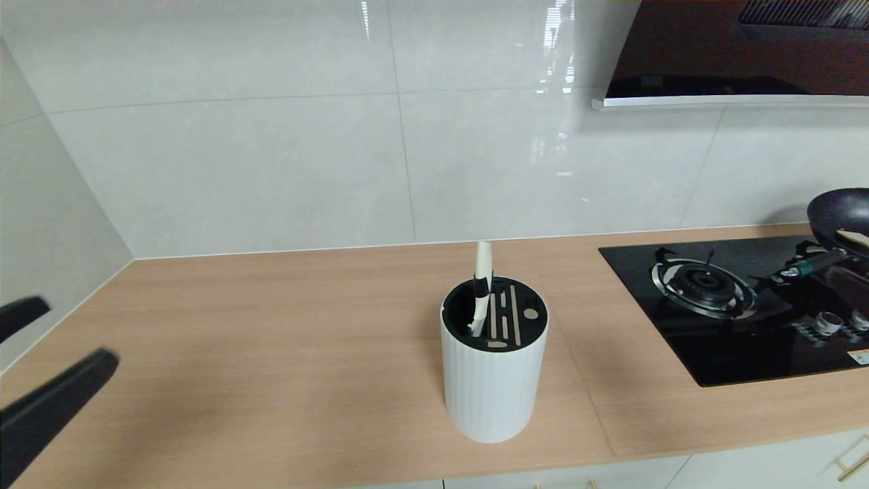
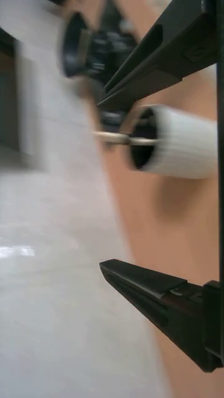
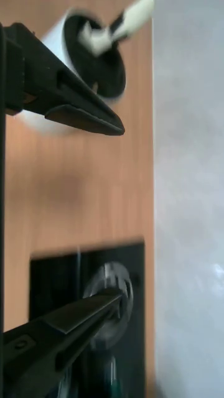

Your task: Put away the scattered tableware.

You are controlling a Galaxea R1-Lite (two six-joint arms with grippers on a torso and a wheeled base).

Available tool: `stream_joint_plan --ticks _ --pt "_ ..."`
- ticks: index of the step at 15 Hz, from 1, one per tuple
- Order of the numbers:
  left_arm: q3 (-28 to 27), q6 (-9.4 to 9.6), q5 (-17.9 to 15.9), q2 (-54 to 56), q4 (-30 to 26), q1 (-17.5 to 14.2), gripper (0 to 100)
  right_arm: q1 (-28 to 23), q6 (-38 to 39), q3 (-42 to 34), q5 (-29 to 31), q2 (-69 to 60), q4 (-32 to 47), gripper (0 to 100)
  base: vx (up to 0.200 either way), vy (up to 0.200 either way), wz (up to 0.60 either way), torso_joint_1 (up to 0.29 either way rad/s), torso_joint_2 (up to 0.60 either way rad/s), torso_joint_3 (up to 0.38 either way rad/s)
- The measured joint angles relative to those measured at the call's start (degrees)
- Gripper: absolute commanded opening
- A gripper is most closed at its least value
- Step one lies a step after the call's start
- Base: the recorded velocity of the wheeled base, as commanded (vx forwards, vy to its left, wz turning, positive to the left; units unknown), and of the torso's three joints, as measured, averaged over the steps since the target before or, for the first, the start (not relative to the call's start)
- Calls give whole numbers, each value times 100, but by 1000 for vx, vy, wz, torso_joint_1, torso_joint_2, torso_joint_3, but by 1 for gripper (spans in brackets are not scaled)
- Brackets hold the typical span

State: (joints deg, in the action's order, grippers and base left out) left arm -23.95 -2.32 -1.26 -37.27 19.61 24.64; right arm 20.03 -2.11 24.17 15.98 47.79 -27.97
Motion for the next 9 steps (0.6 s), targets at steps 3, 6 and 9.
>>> stream_joint_plan --ticks 3,6,9 --pt "-407 -80 -11 1720 -2228 -400 100 -499 -388 -194 -49 -1493 1161 100 0 0 0 0 0 0" --pt "-517 -217 15 2708 -2612 -1187 100 -1191 -522 -290 -101 -2794 2225 100 0 0 0 0 0 0" --pt "-421 -696 -16 3077 -2634 -1880 100 -1734 -557 -497 -107 -3930 2957 100 0 0 0 0 0 0"
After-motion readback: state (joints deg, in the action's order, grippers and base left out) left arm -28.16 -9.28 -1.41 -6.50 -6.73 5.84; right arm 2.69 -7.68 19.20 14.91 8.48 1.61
